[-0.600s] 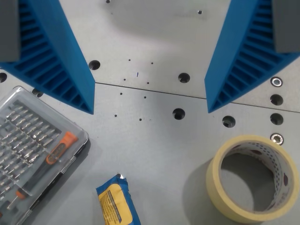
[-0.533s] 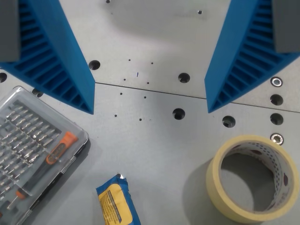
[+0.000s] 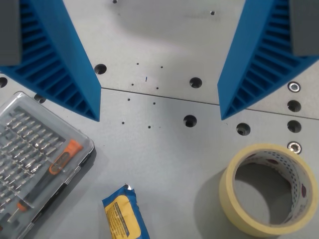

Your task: Move above the blue bag

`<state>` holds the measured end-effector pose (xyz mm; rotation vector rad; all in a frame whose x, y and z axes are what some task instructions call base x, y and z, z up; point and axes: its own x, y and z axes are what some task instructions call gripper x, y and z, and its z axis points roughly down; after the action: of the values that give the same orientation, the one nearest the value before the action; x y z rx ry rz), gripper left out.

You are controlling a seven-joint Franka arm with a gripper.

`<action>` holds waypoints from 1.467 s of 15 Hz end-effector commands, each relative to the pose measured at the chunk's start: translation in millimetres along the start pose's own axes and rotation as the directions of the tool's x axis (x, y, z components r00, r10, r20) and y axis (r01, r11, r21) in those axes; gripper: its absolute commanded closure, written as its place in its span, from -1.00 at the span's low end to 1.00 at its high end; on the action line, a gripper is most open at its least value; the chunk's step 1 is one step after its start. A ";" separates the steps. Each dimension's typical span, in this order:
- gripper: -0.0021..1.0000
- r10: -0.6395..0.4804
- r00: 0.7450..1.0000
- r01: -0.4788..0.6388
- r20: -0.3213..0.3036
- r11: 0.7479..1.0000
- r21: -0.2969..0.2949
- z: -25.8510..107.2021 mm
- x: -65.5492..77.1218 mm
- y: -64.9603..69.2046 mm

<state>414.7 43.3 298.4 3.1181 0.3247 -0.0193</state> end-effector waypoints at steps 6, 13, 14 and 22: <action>-1.00 -0.075 0.997 0.075 -0.004 0.997 -0.003 8.8 9.3 1.9; -1.00 -0.159 0.987 0.159 0.018 0.987 -0.006 26.8 26.2 5.5; -1.00 -0.169 0.985 0.169 0.023 0.986 -0.006 29.9 29.1 6.2; -1.00 -0.270 0.963 0.270 0.026 0.963 -0.007 61.0 53.9 13.0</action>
<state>460.6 44.7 237.0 3.0862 0.5585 -0.0144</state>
